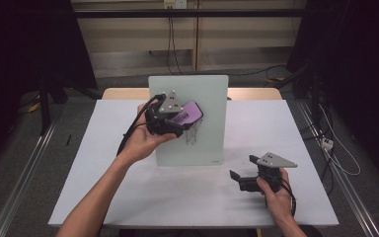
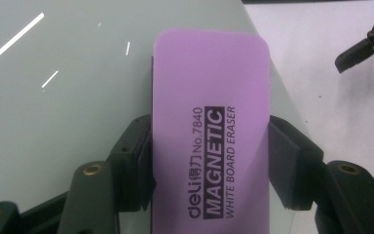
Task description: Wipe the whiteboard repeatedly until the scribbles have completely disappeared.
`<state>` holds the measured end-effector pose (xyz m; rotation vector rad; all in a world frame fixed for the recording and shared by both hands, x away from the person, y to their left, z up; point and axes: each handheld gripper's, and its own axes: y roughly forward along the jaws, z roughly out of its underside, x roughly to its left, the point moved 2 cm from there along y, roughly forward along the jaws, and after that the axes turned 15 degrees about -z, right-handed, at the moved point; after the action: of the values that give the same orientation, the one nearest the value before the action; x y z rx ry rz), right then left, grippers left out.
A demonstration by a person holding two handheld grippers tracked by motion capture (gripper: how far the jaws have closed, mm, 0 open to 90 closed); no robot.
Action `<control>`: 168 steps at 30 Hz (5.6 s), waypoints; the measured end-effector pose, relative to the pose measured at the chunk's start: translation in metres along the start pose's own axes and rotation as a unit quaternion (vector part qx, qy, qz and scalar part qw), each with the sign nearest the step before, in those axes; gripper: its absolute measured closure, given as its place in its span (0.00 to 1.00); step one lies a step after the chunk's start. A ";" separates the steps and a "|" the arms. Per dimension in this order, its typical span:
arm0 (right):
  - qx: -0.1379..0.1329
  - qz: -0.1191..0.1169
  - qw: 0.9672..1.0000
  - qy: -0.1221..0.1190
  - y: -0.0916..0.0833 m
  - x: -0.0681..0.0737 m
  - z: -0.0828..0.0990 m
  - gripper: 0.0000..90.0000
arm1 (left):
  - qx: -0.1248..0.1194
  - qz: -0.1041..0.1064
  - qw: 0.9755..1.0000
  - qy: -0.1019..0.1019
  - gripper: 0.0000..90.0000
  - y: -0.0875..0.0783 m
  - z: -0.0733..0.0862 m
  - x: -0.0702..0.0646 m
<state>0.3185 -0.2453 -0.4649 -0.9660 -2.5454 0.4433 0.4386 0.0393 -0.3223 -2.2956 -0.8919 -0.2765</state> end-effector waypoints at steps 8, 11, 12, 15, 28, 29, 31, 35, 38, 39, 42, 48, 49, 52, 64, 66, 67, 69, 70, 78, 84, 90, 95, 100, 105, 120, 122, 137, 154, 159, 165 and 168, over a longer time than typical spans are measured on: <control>0.000 0.000 1.000 -0.002 -0.001 0.000 0.000 0.06 | 0.020 0.020 0.999 0.028 0.46 0.014 0.001 -0.023; -0.002 0.001 1.000 -0.001 -0.002 0.000 0.000 0.06 | 0.024 0.025 0.999 0.035 0.46 0.018 0.004 -0.031; -0.003 0.001 1.000 -0.002 -0.002 -0.001 0.000 0.06 | 0.027 0.026 0.999 0.036 0.46 0.019 0.005 -0.034; -0.003 0.000 1.000 -0.002 -0.002 -0.001 0.000 0.06 | 0.033 0.031 0.998 0.044 0.46 0.022 0.008 -0.041; -0.002 0.001 1.000 0.000 -0.002 -0.001 0.000 0.06 | 0.044 0.029 0.998 0.033 0.46 0.018 0.010 -0.035; -0.002 0.001 1.000 0.000 -0.002 -0.001 0.000 0.06 | 0.042 0.024 0.998 0.030 0.46 0.015 0.008 -0.030; -0.003 0.001 1.000 -0.001 -0.002 -0.001 0.000 0.06 | 0.037 0.010 0.999 0.023 0.46 0.010 0.006 -0.022; -0.003 0.001 1.000 -0.002 -0.002 0.000 0.000 0.06 | 0.015 -0.006 1.000 -0.001 0.46 0.002 0.000 -0.006; -0.002 0.002 1.000 -0.001 -0.002 -0.001 0.000 0.06 | 0.008 -0.007 1.000 -0.011 0.46 -0.001 -0.003 0.001; -0.003 0.001 1.000 -0.001 -0.002 -0.001 0.000 0.06 | 0.010 -0.007 1.000 -0.008 0.46 -0.001 -0.004 0.001; -0.001 0.001 1.000 0.000 -0.001 -0.001 0.000 0.06 | 0.007 -0.013 1.000 -0.003 0.45 0.000 -0.003 -0.001; -0.001 0.000 1.000 -0.001 -0.001 0.000 0.000 0.06 | 0.018 -0.005 1.000 0.013 0.46 0.005 0.000 -0.012; -0.001 0.000 1.000 -0.002 -0.001 0.000 0.000 0.06 | 0.019 -0.001 1.000 0.018 0.46 0.007 0.001 -0.015; 0.000 0.000 1.000 -0.003 -0.001 0.000 0.000 0.06 | 0.028 0.015 0.999 0.027 0.46 0.013 0.007 -0.026; -0.002 0.001 1.000 -0.003 -0.002 0.000 0.000 0.06 | 0.050 0.035 0.997 0.050 0.46 0.024 0.025 -0.053; -0.002 0.001 1.000 -0.003 -0.002 -0.001 0.000 0.06 | 0.055 0.041 0.996 0.054 0.46 0.026 0.028 -0.056; -0.002 0.001 1.000 -0.003 -0.002 0.000 0.000 0.06 | 0.055 0.042 0.996 0.055 0.46 0.027 0.029 -0.058; -0.001 0.000 1.000 -0.002 -0.002 0.000 0.000 0.06 | 0.060 0.046 0.996 0.056 0.46 0.028 0.031 -0.060; -0.001 0.001 1.000 -0.002 -0.002 0.000 0.000 0.06 | 0.060 0.047 0.996 0.056 0.46 0.028 0.032 -0.062; -0.001 0.001 1.000 -0.001 -0.002 0.000 0.000 0.06 | 0.072 0.058 0.994 0.063 0.46 0.031 0.041 -0.069; -0.003 0.001 1.000 -0.002 -0.002 0.000 0.000 0.06 | 0.072 0.058 0.994 0.060 0.46 0.028 0.042 -0.064; -0.003 0.001 1.000 -0.002 -0.002 0.000 0.000 0.06 | 0.057 0.040 0.997 0.041 0.46 0.016 0.035 -0.043; -0.002 0.001 1.000 -0.002 -0.002 0.000 0.000 0.06 | 0.039 0.017 0.999 0.022 0.46 0.003 0.026 -0.020; -0.002 0.001 1.000 -0.001 -0.002 0.000 0.000 0.06 | 0.024 0.001 1.000 0.006 0.46 -0.004 0.021 -0.007; -0.002 -0.001 1.000 0.000 -0.001 0.001 0.000 0.06 | 0.026 -0.002 1.000 0.014 0.46 -0.002 0.024 -0.011; 0.000 -0.001 1.000 -0.003 -0.001 0.001 0.000 0.06 | 0.070 0.014 0.996 0.053 0.46 0.002 0.053 -0.034; 0.000 0.000 1.000 -0.005 -0.001 0.001 0.000 0.06 | 0.074 0.018 0.995 0.060 0.46 0.005 0.056 -0.039; -0.002 0.000 1.000 0.000 -0.001 0.001 0.000 0.06 | 0.139 0.081 0.980 0.114 0.46 0.026 0.074 -0.075; -0.002 0.000 1.000 -0.002 -0.002 0.000 0.000 0.07 | 0.075 0.027 0.996 0.045 0.46 0.008 0.027 -0.029; -0.001 -0.002 1.000 -0.003 -0.001 0.000 0.000 0.07 | 0.042 0.011 0.999 0.018 0.46 0.001 0.016 -0.012; 0.001 -0.003 1.000 -0.004 -0.001 0.000 0.000 0.07 | 0.028 0.009 0.999 0.011 0.45 0.002 0.011 -0.009; 0.000 -0.002 1.000 -0.004 -0.001 0.000 0.000 0.07 | 0.022 0.004 1.000 0.012 0.45 0.001 0.003 -0.005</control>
<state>0.3178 -0.2459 -0.4646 -0.9594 -2.5537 0.4465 0.4359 0.0384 -0.3273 -2.2499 -0.8683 -0.2770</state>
